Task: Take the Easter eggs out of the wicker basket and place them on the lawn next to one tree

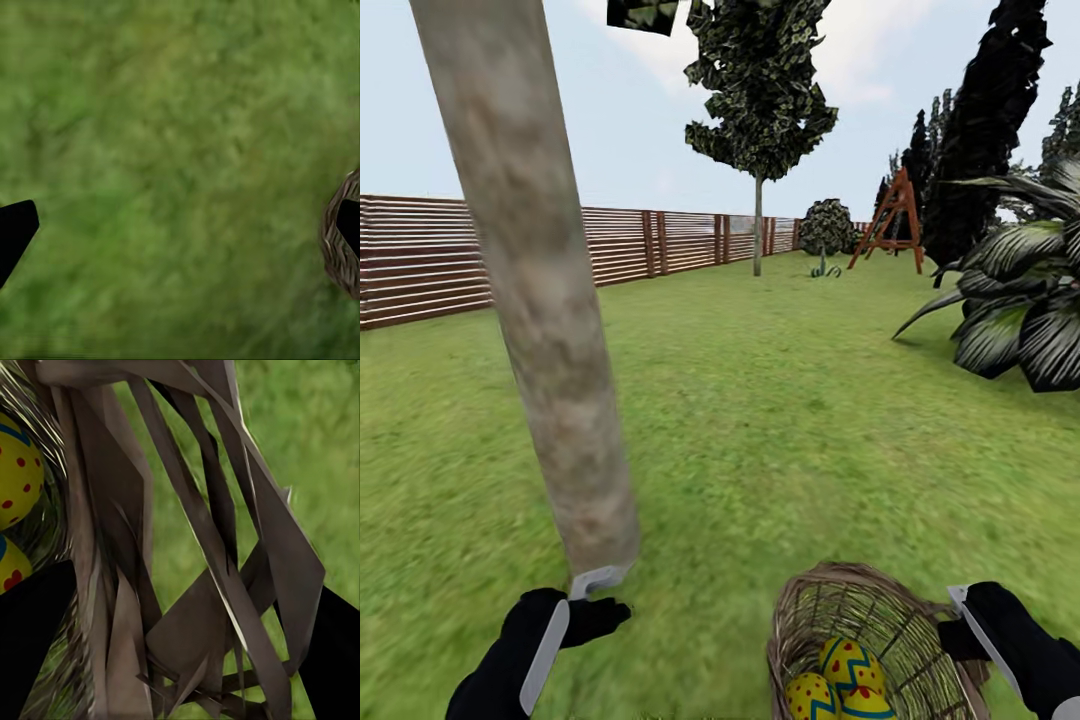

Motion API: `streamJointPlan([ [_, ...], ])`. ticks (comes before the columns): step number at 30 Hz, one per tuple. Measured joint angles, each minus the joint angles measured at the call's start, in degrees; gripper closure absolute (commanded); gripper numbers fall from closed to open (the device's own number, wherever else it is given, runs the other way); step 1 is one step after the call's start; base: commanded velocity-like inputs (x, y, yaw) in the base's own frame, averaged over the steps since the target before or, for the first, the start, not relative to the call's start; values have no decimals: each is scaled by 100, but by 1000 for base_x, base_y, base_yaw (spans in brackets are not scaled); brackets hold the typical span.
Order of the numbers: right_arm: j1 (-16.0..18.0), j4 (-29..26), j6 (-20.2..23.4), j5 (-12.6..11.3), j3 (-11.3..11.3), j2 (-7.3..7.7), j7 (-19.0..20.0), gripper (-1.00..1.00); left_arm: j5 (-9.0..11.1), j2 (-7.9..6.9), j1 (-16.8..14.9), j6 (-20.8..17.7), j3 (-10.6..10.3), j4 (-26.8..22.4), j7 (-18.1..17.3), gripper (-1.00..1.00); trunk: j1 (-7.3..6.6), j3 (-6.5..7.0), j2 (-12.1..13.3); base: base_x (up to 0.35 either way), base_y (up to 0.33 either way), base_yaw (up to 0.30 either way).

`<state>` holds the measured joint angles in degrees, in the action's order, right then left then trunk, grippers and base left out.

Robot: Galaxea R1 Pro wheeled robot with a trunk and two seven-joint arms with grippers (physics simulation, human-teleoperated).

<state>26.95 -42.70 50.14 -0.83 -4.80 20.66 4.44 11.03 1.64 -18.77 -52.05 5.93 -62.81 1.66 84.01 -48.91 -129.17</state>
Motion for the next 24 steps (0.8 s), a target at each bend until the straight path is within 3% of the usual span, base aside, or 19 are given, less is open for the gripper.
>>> streamJointPlan([
  [10,0,0,0,-11,10,8,1,100,5,-2,0,0,5,5,1,-100,-3,2,0,54,328,284],
  [24,-1,-1,1,-10,18,18,1,100,7,-5,-1,9,8,14,-7,-100,-1,3,0,71,334,20],
])
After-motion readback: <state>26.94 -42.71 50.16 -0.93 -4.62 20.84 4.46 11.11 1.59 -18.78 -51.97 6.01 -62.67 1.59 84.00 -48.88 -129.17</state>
